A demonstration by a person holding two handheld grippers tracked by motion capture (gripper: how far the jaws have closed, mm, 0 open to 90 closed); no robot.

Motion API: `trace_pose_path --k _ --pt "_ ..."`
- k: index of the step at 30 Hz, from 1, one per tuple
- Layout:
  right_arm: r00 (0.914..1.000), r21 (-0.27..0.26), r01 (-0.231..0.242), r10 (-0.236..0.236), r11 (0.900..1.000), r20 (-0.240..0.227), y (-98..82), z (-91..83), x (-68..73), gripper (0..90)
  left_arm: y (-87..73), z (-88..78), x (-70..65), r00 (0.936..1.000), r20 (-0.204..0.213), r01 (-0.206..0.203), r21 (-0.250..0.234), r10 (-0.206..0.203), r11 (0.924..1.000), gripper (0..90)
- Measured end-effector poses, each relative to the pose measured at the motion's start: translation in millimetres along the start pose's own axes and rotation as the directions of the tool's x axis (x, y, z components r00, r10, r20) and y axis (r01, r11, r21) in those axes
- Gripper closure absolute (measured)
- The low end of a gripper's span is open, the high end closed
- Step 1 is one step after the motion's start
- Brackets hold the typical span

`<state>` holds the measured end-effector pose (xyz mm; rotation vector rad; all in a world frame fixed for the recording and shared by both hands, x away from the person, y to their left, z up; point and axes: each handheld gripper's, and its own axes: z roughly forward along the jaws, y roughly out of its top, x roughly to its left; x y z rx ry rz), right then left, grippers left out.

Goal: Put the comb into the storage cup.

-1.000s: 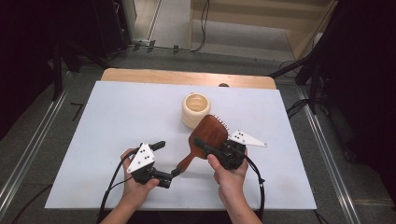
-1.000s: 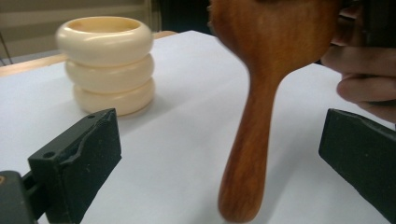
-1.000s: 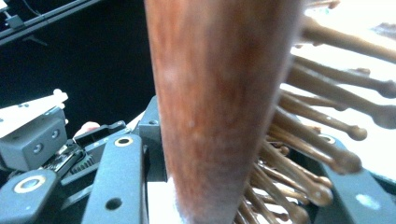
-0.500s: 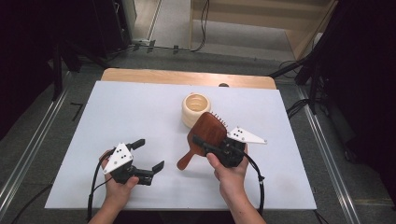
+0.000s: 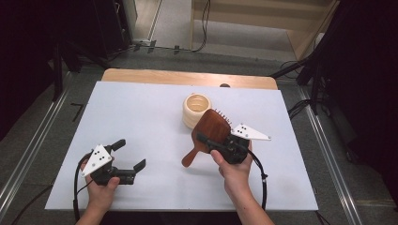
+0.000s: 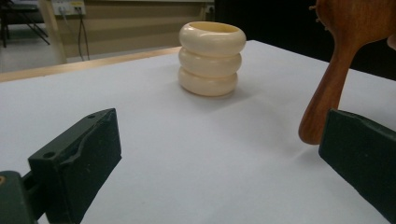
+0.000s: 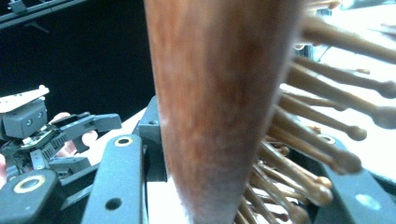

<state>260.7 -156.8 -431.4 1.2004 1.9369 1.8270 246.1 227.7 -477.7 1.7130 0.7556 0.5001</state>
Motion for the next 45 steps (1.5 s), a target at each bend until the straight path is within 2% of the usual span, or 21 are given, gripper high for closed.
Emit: trace_pose_path --k 11,18,28,31,38,45 --pt "0.9998 -0.016 0.022 -0.021 1.0 0.006 7.4 -2.7 -3.6 50.7 -6.7 -16.9 21.5 0.9975 -0.06 0.035 -0.013 -0.036 0.9993 0.0" --pt "0.9995 -0.014 0.027 -0.027 1.0 0.014 10.9 -2.2 -6.9 50.7 -10.4 -25.8 29.7 0.9956 -0.086 0.035 -0.012 -0.036 0.9993 0.0" --pt "0.999 -0.019 0.04 -0.04 0.999 0.02 20.0 -0.8 -8.6 50.7 -14.5 -34.2 34.6 0.9951 -0.094 0.031 0.002 -0.031 0.9995 0.0" --pt "0.9989 -0.018 0.042 -0.041 0.999 0.023 21.6 -0.8 -10.4 50.7 -16.0 -33.9 35.8 0.9945 -0.094 0.046 -0.004 -0.047 0.9989 0.0" --pt "0.9991 -0.028 0.032 -0.031 0.999 0.029 24.4 0.9 -14.4 50.7 -17.4 -31.9 34.6 0.9947 -0.097 0.035 0.001 -0.035 0.9994 0.0" --pt "0.999 -0.045 0.027 -0.025 0.999 0.037 29.0 2.2 -18.9 50.7 -18.4 -32.9 35.1 0.9933 -0.103 0.051 -0.011 -0.052 0.9987 0.0"
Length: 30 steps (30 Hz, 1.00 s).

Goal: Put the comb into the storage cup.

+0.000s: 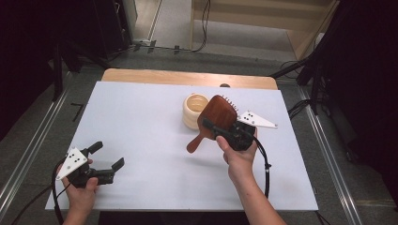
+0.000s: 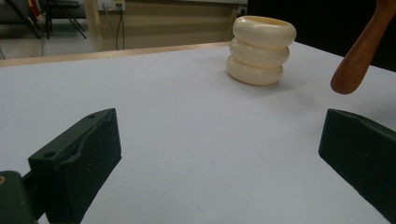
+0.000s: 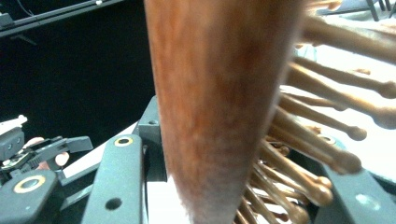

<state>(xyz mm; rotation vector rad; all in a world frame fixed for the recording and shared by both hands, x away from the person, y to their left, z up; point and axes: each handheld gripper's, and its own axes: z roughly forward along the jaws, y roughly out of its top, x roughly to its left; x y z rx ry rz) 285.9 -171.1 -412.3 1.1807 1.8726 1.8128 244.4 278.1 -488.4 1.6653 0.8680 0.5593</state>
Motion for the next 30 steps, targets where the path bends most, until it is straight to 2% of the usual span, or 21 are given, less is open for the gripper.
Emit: trace_pose_path --k 13,25,30 --pt "0.9997 -0.024 0.011 -0.01 1.0 0.023 16.7 -1.6 -11.2 50.8 -0.1 0.5 -0.4 0.9999 0.011 0.002 0.0 -0.002 1.0 0.0" --pt "0.9991 -0.048 0.028 -0.026 0.998 0.034 33.1 0.1 -14.0 50.7 -0.2 0.6 -1.0 1.0 0.009 -0.003 0.003 0.003 1.0 0.0" --pt "0.9992 -0.059 0.019 -0.016 0.998 0.035 38.3 1.4 -17.4 50.8 -0.2 0.7 -0.9 1.0 0.009 -0.003 0.003 0.003 1.0 0.0"
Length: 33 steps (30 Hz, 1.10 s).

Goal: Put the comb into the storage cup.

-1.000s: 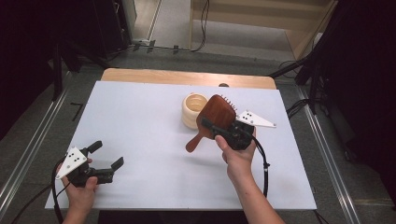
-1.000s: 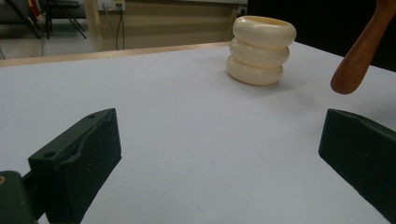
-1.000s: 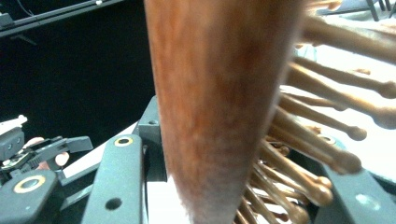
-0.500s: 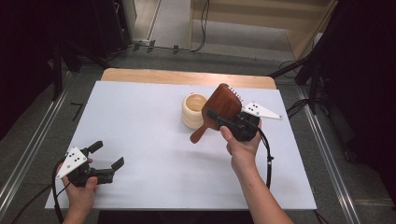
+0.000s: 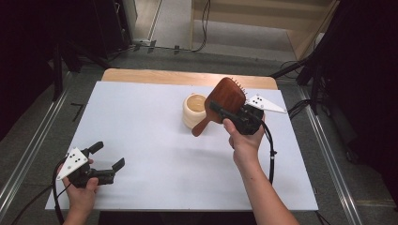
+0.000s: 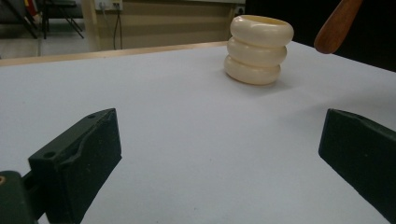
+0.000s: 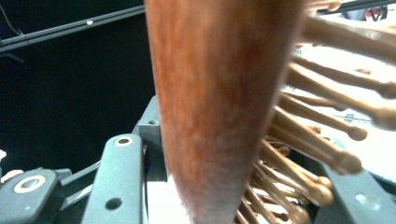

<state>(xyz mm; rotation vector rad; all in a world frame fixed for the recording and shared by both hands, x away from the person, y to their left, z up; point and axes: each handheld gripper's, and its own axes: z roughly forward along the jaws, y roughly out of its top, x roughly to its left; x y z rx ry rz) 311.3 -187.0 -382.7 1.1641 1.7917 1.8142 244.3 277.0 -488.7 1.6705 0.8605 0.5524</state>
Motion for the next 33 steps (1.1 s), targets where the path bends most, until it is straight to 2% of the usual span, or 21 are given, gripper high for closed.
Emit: trace_pose_path --k 19,33 --pt "0.9997 -0.026 -0.021 0.021 0.999 0.013 18.8 3.4 -10.2 50.8 0.0 0.4 -1.4 1.0 0.004 -0.008 0.002 0.008 1.0 0.0" --pt "0.9996 -0.037 -0.016 0.016 0.999 0.023 28.7 15.2 -15.4 50.8 -0.1 0.1 -1.0 1.0 0.005 -0.007 -0.002 0.008 1.0 0.0"
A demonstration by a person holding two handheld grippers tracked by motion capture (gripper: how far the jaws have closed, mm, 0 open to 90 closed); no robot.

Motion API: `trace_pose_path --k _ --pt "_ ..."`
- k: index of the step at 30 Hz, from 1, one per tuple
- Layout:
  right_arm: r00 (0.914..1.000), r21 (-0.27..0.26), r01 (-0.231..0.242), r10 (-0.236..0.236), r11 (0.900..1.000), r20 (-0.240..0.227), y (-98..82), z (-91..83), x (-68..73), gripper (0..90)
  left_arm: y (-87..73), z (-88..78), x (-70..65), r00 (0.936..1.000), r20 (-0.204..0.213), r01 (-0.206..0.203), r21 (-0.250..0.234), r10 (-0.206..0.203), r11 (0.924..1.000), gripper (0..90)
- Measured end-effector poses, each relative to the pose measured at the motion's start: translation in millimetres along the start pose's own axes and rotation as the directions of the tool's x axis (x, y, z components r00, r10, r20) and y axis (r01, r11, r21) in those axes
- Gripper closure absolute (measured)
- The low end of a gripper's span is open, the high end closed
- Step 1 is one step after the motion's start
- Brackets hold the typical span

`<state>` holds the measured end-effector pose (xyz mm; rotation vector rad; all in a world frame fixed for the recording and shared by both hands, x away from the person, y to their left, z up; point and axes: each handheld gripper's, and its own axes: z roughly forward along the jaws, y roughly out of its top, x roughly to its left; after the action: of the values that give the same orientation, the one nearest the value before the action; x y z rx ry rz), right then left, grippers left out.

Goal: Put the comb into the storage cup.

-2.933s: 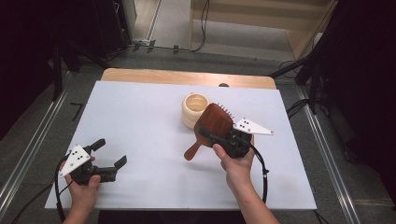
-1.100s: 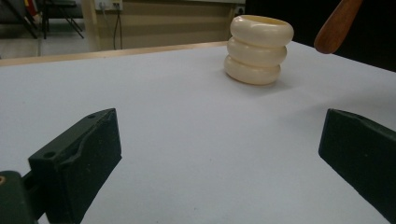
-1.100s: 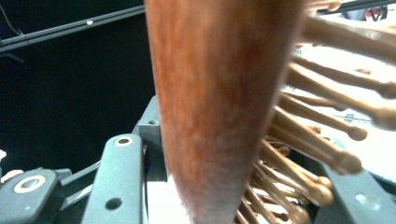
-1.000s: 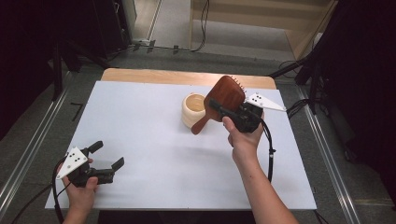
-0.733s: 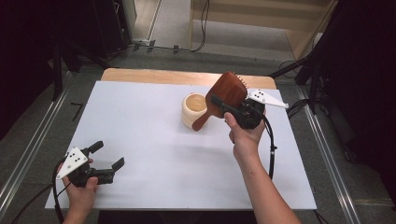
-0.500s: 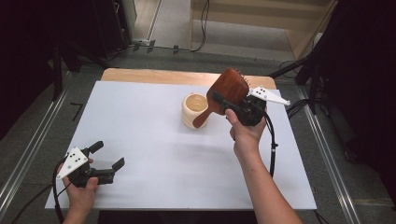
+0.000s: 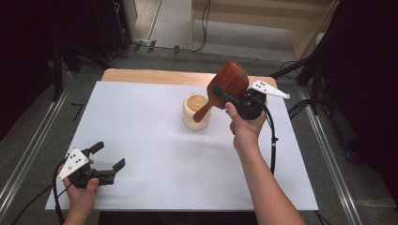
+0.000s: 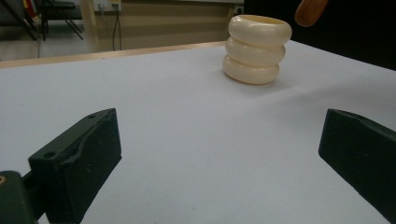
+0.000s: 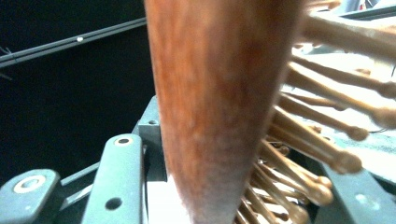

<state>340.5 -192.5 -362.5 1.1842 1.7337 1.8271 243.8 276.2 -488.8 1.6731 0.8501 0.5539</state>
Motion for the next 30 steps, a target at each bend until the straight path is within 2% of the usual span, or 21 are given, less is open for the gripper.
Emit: trace_pose_path --k 12,30 --pt "0.9996 -0.003 -0.023 0.023 1.0 0.015 4.3 8.3 -8.5 50.8 0.0 -0.4 0.2 1.0 -0.001 0.0 -0.002 0.0 1.0 0.0" --pt "0.9989 -0.006 -0.022 0.023 1.0 0.04 17.5 17.8 -16.6 50.7 -0.1 0.4 -1.0 1.0 0.0 -0.003 -0.005 0.003 1.0 0.0"
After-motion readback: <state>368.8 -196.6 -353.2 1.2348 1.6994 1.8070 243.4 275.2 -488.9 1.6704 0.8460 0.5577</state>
